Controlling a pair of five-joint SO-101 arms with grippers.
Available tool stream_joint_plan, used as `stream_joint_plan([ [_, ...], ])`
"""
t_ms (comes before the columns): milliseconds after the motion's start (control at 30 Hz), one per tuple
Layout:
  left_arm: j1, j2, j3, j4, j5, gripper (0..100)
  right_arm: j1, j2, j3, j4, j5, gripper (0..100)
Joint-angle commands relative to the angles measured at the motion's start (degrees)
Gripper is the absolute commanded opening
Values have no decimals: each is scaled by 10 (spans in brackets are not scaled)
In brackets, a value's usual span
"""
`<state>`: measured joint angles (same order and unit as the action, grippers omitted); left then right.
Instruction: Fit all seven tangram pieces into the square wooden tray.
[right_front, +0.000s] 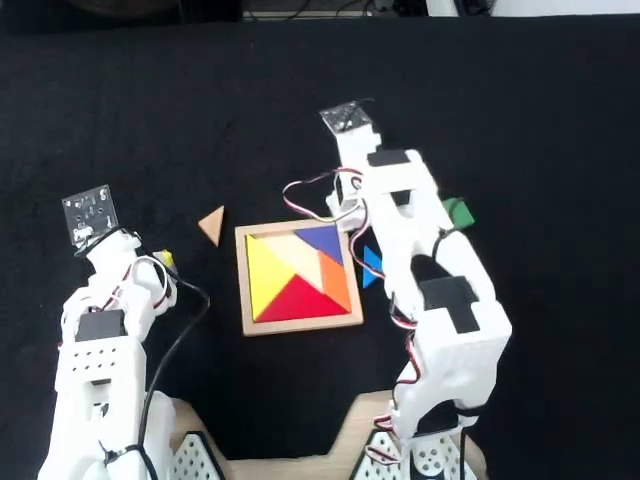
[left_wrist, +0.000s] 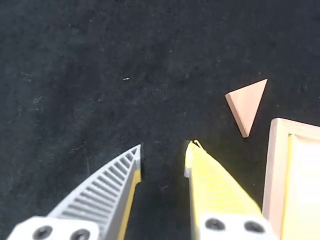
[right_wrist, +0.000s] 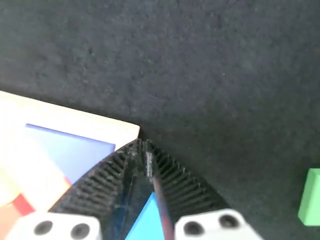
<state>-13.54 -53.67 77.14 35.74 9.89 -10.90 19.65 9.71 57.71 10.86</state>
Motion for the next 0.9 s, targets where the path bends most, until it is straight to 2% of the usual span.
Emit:
stream_joint_plan([
  [0, 7, -3, -5, -6, -4, 154, -11, -22, -51, 32, 0, 11],
  [67, 6, -3, -4, -6, -3, 152, -17, -44, -70, 67, 21, 11],
  [200, 1, -5, -4, -5, -2, 149, -86, -86, -73, 98, 140, 11],
  [267, -14, -7, -4, -5, 0, 148, -115, -87, -60, 95, 176, 11],
  [400, -39, -7, -4, -9, 40, 151, -149, -58, -53, 76, 174, 11],
  [567, -40, -7, -4, -9, 39, 151, -171, 15, -88, 65, 127, 11],
  [867, -39, -7, -4, -9, 39, 151, -171, 133, -175, 66, 116, 11],
])
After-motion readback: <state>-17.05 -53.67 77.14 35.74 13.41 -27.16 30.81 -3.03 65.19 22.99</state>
